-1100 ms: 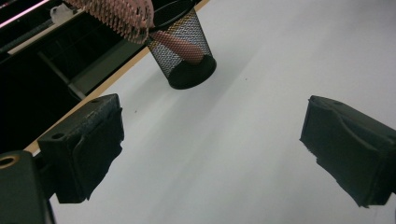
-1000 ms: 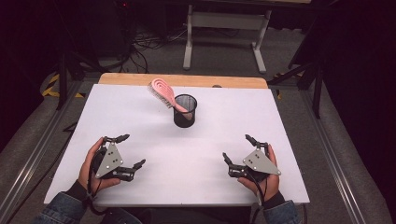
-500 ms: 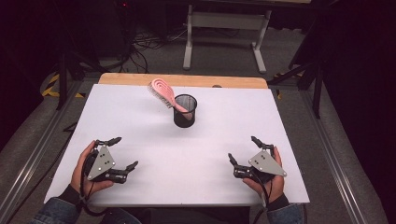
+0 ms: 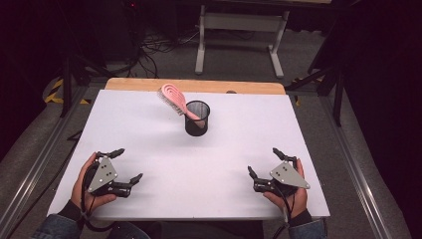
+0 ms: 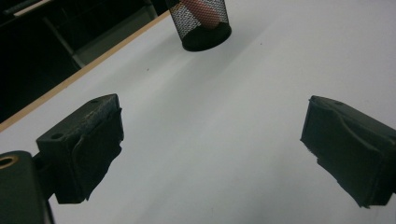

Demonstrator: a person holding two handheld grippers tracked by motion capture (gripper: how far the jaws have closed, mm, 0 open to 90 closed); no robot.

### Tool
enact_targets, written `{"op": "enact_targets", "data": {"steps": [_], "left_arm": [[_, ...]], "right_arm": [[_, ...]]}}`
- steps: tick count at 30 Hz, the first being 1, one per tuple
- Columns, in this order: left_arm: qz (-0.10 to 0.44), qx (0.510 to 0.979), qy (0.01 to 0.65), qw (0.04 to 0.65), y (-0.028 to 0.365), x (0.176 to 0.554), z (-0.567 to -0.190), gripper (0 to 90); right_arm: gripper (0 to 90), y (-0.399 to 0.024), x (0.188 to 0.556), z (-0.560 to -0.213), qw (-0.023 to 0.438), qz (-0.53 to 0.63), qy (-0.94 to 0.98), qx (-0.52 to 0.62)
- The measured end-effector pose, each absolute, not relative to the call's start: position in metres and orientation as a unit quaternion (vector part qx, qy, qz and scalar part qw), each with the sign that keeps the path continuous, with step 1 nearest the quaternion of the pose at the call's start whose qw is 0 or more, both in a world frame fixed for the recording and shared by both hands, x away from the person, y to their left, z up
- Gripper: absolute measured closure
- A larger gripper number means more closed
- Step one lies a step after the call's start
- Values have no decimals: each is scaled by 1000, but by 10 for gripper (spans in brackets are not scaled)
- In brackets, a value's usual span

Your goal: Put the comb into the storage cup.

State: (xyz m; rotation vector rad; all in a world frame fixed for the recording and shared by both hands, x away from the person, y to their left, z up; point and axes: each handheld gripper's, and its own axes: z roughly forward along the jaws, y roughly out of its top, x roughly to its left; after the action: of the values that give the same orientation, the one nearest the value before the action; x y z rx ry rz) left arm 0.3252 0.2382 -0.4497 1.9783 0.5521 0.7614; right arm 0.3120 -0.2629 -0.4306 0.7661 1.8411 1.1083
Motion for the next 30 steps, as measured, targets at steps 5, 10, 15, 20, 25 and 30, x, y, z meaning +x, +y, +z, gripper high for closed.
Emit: {"op": "enact_targets", "data": {"steps": [5, 10, 15, 20, 25, 30], "left_arm": [[307, 801, 233, 458, 242, 325, -451, 65], [307, 802, 231, 456, 241, 326, -451, 64], [307, 803, 232, 456, 240, 326, -452, 64], [306, 803, 230, 457, 240, 327, -452, 64], [304, 804, 230, 457, 241, 326, -453, 64], [304, 805, 226, 458, 241, 326, -453, 65]], "right_arm": [[37, -268, 313, -436, 407, 440, 738, 309], [27, -270, 314, -439, 394, 446, 745, 301], [27, -268, 314, -439, 397, 441, 748, 296], [27, -267, 314, -439, 397, 443, 748, 295], [27, -265, 314, -439, 398, 441, 749, 292], [27, -263, 312, -438, 400, 439, 751, 289]]}}
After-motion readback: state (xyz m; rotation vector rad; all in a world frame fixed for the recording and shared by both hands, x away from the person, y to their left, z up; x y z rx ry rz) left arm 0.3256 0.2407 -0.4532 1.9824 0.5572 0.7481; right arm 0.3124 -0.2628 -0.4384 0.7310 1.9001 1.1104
